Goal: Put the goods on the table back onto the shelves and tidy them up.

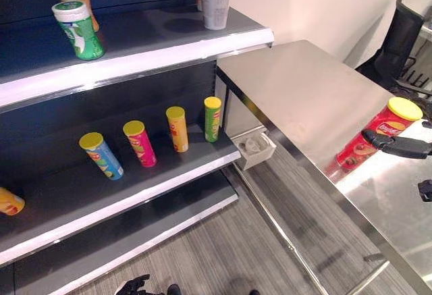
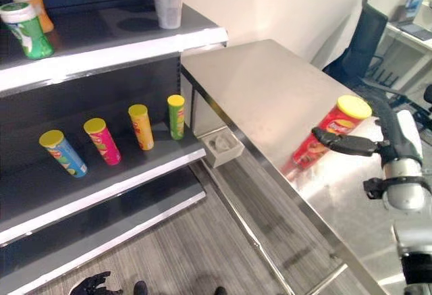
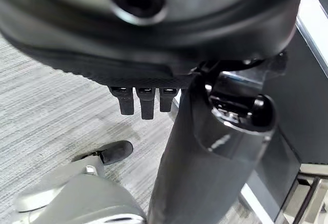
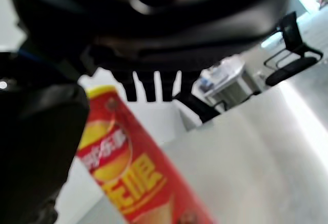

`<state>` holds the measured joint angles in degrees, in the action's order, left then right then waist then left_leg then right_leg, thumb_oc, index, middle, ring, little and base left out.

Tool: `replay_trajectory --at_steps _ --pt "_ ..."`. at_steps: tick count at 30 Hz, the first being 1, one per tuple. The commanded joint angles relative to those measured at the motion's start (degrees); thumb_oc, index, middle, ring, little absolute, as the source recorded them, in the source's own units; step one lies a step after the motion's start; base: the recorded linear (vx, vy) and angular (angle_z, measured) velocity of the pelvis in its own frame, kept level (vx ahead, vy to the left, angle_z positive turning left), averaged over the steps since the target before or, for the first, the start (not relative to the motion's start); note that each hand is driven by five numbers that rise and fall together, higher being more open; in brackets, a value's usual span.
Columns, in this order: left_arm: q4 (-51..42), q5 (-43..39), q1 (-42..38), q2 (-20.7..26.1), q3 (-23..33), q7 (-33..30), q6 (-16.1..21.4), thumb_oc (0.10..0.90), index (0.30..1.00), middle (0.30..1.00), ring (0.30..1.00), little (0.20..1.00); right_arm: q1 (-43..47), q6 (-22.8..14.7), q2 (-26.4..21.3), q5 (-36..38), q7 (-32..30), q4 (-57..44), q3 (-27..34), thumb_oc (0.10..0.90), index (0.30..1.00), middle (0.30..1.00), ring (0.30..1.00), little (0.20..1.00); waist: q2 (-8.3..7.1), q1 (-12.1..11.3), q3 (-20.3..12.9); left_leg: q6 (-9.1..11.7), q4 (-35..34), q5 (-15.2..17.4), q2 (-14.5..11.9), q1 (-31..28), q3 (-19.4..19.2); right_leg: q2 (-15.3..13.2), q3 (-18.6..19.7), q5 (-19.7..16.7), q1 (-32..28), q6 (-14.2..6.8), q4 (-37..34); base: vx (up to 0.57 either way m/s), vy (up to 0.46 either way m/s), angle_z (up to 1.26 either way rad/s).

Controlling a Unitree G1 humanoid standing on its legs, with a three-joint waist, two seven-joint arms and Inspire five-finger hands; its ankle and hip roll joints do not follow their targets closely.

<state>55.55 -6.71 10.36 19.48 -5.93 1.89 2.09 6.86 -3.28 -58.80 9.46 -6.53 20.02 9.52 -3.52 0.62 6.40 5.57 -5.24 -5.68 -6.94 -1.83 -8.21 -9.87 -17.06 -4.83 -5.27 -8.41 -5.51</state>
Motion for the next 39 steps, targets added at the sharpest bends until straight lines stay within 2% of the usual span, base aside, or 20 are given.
replay_trajectory --at_steps 1,20,22,34,39 --pt "-1.02 -0.5 -1.62 2.43 -0.28 -0.38 0.44 0.8 0.9 0.9 0.9 0.9 9.82 -2.24 -4.49 0.09 -5.06 1.47 3.13 0.8 0.9 0.9 0.9 0.9 -0.96 -2.9 -1.47 2.32 0.24 5.1 -3.79 -2.97 -1.12 -0.43 -0.71 2.31 0.75 -2.5 0.51 0.01 -0.009 0.1" --pt "-1.45 -0.57 -0.86 2.46 -0.92 -0.95 0.11 0.8 0.9 0.9 0.9 0.9 15.47 -1.66 -2.57 0.37 -6.2 5.26 -1.73 0.8 0.9 0.9 0.9 0.9 -0.6 -4.39 -1.66 2.42 0.24 4.95 -3.79 -2.69 0.08 -0.51 -2.42 2.51 0.03 -2.3 0.51 0.0 -0.004 0.03" --pt "-1.44 -0.57 -0.81 2.49 -0.94 -0.93 0.1 0.8 0.9 0.9 0.9 0.9 16.44 -1.6 -2.44 0.44 -6.04 5.69 -2.8 0.4 0.3 0.3 0.3 0.3 -0.64 -4.59 -1.62 2.42 0.24 4.9 -3.77 -2.58 0.15 -0.48 -2.53 2.53 0.06 -2.28 0.51 0.0 0.0 0.0" --pt "-1.06 -0.61 -1.19 2.41 -0.32 -1.29 0.02 0.8 0.9 0.9 0.9 0.9 14.92 -1.56 -2.12 -0.07 -6.35 3.27 -1.29 0.4 0.3 0.3 0.3 0.3 -0.83 -4.52 -1.82 2.45 0.24 5.12 -3.89 -2.93 0.58 -0.43 -2.82 2.97 -0.65 -2.07 0.51 0.0 -0.004 0.03" --pt "-1.79 -0.6 -1.22 2.56 0.64 -1.37 -0.1 0.8 0.9 0.9 0.9 0.9 12.27 -2.22 -1.04 -1.14 -6.93 -2.63 1.91 0.4 0.3 0.3 0.3 0.3 -0.59 -4.39 -1.96 2.69 0.24 5.01 -4.34 -3.17 0.73 0.07 -2.77 3.53 -0.98 -1.75 0.51 -0.01 -0.043 0.02"
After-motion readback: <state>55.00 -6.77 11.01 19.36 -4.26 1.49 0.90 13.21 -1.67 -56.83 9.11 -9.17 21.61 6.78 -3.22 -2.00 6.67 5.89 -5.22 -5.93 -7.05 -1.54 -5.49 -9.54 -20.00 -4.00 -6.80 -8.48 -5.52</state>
